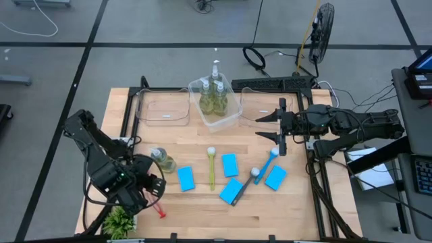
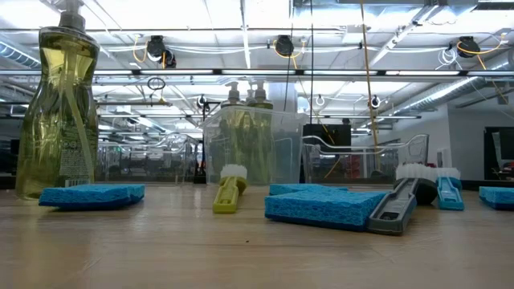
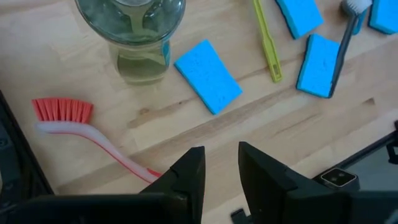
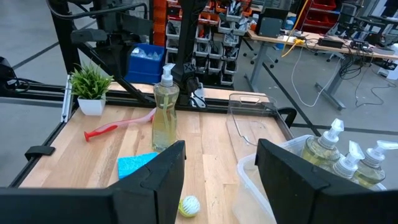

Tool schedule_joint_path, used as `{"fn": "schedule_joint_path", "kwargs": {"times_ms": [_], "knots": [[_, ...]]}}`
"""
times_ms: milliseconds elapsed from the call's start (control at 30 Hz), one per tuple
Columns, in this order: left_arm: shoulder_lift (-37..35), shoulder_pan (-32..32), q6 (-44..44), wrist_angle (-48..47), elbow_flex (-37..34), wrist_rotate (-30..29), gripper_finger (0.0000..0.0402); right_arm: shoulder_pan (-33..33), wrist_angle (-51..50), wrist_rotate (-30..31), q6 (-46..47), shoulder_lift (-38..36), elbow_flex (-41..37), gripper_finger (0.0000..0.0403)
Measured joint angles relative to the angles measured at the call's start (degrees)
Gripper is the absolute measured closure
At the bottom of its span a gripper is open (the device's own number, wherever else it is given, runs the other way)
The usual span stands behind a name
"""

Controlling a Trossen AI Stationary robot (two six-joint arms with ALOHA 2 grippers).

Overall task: Pick & Place Kitchen Sink Supplies
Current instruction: Put the liquid dishwashing soap into the middle transparent bin

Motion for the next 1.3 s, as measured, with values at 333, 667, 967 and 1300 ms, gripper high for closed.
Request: {"fn": "schedule_joint_path", "kwargs": {"times_ms": [333,667,967,1300], "knots": [[0.0,0.4,-0.8,0.2,0.0,-0.2,0.0304,0.0,0.0,0.0,0.0,0.0,0.0,0.0216],[0.0,0.4,0.3,0.2,0.0,-0.2,0.0291,0.0,0.0,0.0,0.0,0.0,0.0,0.0216],[0.0,0.3,0.5,-0.3,0.0,-1.8,0.0191,0.0,0.0,0.0,-0.2,0.0,0.0,0.0216],[0.1,-0.2,3.7,2.6,0.0,-12.7,0.013,0.0,0.0,0.0,-0.4,0.0,0.0,0.0216]]}}
